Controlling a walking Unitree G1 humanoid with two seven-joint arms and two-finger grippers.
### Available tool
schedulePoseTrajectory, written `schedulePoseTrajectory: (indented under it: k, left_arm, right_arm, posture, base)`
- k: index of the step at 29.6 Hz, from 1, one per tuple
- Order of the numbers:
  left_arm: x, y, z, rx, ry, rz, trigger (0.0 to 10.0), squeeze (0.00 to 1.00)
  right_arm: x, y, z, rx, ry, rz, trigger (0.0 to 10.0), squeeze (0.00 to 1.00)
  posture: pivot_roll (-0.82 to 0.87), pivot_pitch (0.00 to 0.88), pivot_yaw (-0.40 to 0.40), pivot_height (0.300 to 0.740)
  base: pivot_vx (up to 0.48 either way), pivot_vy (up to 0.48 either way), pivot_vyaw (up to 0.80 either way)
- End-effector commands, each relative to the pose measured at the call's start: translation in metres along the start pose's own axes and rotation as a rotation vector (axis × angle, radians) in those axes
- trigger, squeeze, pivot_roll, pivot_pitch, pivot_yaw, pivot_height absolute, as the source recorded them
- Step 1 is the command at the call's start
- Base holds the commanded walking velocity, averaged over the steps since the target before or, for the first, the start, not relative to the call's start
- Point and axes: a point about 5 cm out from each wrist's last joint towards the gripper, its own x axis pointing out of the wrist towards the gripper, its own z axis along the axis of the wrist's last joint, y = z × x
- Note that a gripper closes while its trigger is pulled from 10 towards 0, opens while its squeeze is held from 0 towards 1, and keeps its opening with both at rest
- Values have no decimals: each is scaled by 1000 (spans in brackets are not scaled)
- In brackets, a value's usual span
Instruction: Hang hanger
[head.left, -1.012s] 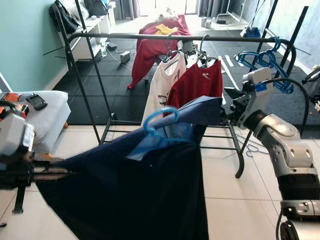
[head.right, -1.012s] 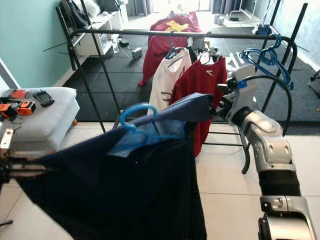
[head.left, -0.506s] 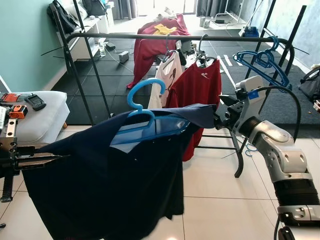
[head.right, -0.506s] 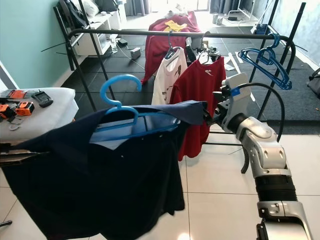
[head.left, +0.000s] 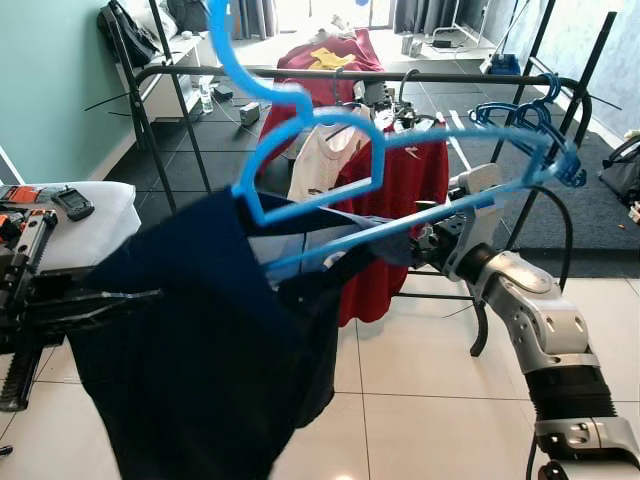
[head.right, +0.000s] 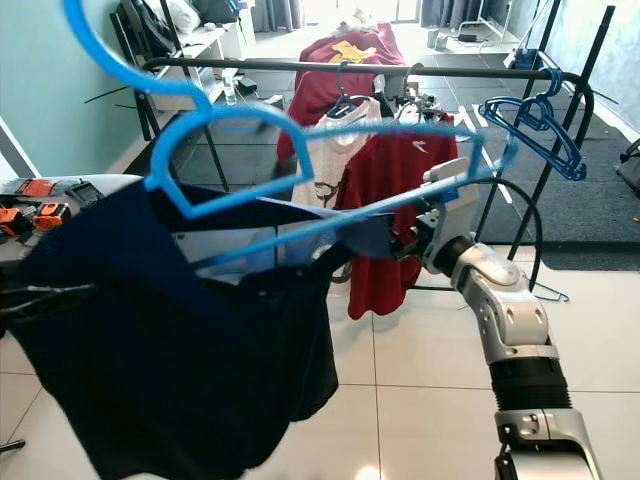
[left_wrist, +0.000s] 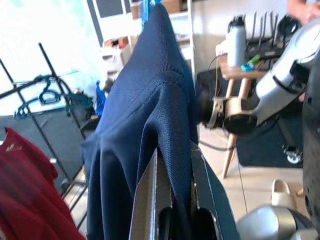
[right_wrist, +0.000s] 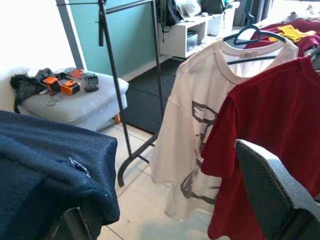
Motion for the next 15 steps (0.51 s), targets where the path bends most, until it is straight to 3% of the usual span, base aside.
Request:
schedulePoseTrajectory:
  k: [1, 6, 8, 9, 11, 12, 13, 15]
  left_arm:
    - [11, 9, -5, 29, -79, 74, 10000, 0]
    - [24, 24, -19, 11, -117, 229, 10000, 0]
    - [28, 40, -37, -32, -90, 450, 10000, 0]
    - [28, 40, -37, -32, -90, 450, 10000, 0]
    - [21, 45, -55, -8, 117, 538, 10000, 0]
    - [21, 45, -55, -8, 117, 538, 10000, 0]
    - [16, 45, -61, 15, 237, 535, 10000, 0]
    - [16, 45, -61, 15, 237, 535, 10000, 0]
  right_arm:
    - [2, 10, -10, 32, 26, 17, 10000, 0]
    - [4, 20, -13, 53, 27, 51, 10000, 0]
    - [1, 31, -12, 64, 15, 149, 10000, 0]
    - [1, 31, -12, 64, 15, 149, 10000, 0]
    - [-12, 43, -8, 73, 7, 343, 10000, 1000]
    - [-12, 43, -8, 73, 7, 343, 10000, 1000]
    - [-20, 49, -6, 71, 15, 448, 10000, 1000]
    - [-20, 49, -6, 71, 15, 448, 10000, 1000]
  posture:
    - [-108, 49, 28, 740]
    - [-107, 52, 28, 740]
    - [-107, 57, 24, 740]
    - [-107, 57, 24, 740]
    - [-105, 58, 21, 740]
    - [-105, 58, 21, 740]
    - [-104, 59, 21, 740]
    - [-104, 59, 21, 740]
  base:
    - [0, 0, 0]
    - [0, 0, 0]
    - [0, 0, 0]
    - [0, 0, 0]
    - [0, 0, 0]
    - [0, 0, 0]
    - [0, 0, 0]
    - [0, 0, 0]
